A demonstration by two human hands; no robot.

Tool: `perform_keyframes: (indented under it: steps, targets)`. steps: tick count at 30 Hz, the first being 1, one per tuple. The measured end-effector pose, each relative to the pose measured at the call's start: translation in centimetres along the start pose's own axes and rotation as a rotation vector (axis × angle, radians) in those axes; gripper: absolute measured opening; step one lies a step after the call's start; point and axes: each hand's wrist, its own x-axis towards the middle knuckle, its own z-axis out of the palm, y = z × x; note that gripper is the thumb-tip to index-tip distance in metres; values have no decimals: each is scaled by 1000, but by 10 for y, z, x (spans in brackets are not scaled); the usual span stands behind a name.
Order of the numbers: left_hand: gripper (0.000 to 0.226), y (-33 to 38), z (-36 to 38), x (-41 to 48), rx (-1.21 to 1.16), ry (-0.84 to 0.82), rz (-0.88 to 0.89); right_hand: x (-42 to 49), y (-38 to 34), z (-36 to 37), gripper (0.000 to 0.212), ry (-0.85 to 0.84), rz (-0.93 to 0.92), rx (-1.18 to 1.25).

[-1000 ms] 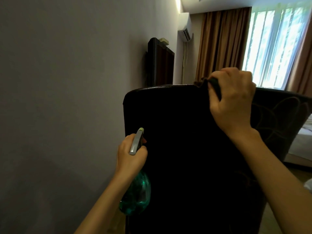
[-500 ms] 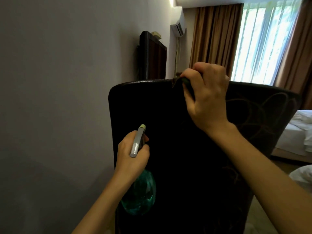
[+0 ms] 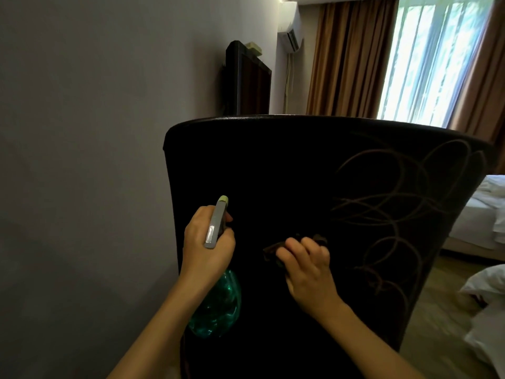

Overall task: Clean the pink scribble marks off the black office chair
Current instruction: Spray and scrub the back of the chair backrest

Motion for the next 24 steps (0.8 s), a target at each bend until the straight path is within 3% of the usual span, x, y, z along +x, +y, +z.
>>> perform_keyframes:
  steps: [4,9,13,16,20,24]
  targets:
    - [25,-2,-7,-1,1,-1,-22,15,-9,-20,36,-25,-54,4]
    - [12,-4,-7,-10,-27,-74,-16,108,-1,-86,30,288,29,133]
    - [26,-5,-3,-10,-86,-61,-27,175,25,-114,23,462,142,46]
    - [28,-11,5,-7,-66,-40,-28,179,37,-100,18,427,194,19]
    - [23,-20,12,-5,-39,-40,-26,152,34,-71,27,432,190,54]
    - [15,-23,11,-6,-41,-38,-29,67,16,-21,36,177,26,-48]
